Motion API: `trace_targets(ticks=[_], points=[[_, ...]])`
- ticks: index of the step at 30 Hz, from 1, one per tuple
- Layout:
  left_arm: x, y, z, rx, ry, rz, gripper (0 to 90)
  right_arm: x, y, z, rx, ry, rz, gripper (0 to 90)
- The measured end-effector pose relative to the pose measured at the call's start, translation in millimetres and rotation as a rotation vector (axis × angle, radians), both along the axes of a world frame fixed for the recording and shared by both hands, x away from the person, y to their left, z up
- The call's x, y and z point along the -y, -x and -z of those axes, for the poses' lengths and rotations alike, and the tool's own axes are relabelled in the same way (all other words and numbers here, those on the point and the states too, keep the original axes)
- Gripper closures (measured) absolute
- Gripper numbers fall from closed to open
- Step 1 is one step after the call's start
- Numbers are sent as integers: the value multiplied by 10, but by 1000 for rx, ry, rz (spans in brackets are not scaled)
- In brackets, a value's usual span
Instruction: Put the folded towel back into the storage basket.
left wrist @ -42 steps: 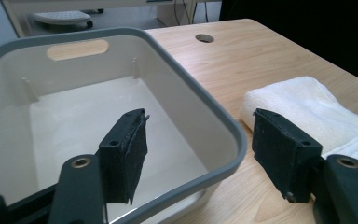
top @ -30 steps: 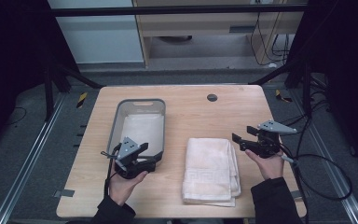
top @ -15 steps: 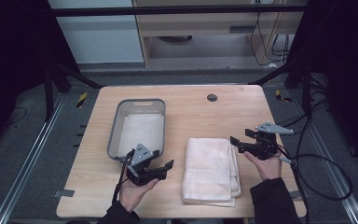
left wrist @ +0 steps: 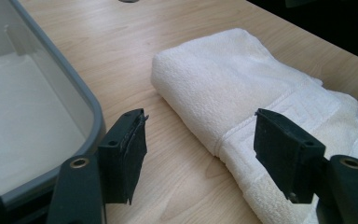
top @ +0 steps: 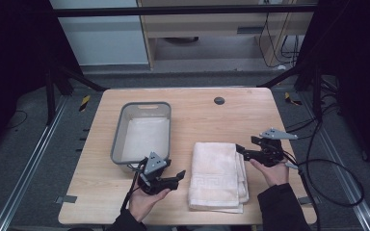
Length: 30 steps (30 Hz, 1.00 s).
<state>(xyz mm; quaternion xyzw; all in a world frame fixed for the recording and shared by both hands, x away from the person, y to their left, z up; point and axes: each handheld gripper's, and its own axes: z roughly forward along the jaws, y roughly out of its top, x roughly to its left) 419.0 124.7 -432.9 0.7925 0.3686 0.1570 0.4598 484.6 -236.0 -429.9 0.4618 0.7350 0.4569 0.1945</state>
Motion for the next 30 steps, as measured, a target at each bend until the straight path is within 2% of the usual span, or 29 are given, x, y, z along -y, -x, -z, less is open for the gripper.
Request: trace_targets(ticks=[9, 17, 19, 21, 30], points=[[153, 0, 102, -23, -27, 31, 334, -99, -28, 106, -28, 43, -19, 253], [249, -26, 208, -52, -49, 38, 331, -148, -53, 185, -55, 71, -32, 253], [256, -28, 217, -53, -53, 41, 329, -151, -55, 197, -61, 72, -31, 253], [290, -31, 251, -58, -60, 44, 328, -121, -69, 238, -74, 41, -25, 254], [378, -60, 360, -73, -92, 57, 311, -128, -108, 349, -108, 64, -20, 253]])
